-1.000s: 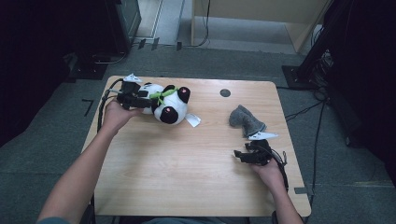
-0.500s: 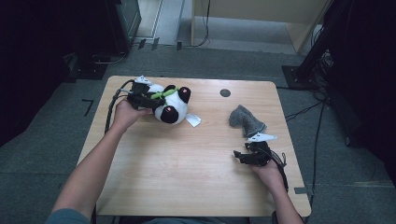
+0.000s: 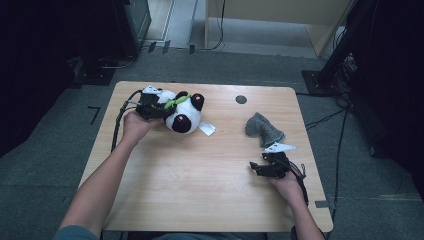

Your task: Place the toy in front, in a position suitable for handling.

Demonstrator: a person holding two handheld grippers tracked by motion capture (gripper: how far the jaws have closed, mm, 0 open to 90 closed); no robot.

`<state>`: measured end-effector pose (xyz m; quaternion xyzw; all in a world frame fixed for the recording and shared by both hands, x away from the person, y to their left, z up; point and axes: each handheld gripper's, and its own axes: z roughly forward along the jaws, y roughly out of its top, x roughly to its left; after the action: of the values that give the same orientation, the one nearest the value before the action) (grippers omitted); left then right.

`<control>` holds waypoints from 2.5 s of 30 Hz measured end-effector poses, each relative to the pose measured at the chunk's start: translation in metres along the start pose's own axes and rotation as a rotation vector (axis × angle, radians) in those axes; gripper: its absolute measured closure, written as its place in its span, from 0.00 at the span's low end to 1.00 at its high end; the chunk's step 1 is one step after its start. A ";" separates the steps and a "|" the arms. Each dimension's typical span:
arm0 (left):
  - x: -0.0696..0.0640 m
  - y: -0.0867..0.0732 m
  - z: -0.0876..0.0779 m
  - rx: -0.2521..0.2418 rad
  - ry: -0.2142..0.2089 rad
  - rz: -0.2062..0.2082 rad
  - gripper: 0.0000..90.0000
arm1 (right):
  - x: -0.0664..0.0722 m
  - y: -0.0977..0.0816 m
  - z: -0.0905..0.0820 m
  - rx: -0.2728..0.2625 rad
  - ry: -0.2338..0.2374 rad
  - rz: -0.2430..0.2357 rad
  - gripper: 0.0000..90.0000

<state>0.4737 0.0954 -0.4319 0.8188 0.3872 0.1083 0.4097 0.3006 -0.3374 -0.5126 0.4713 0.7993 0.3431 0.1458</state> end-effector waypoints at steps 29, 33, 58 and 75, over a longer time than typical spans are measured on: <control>-0.100 -0.032 -0.050 -0.055 -0.106 -0.081 0.77 | -0.002 -0.001 -0.001 -0.002 -0.007 0.015 0.37; -0.116 -0.040 -0.045 -0.057 -0.123 -0.095 0.76 | -0.002 -0.001 -0.001 -0.001 -0.008 0.019 0.37; -0.128 -0.050 -0.052 -0.090 -0.155 -0.049 0.37 | -0.004 0.003 -0.004 0.013 -0.018 0.061 0.37; -0.064 -0.066 -0.083 -0.113 -0.080 0.025 0.42 | 0.028 0.024 -0.018 -0.095 0.020 0.023 0.43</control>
<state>0.3535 0.1221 -0.4201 0.8028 0.3535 0.1026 0.4691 0.2915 -0.3132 -0.4802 0.4697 0.7780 0.3870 0.1561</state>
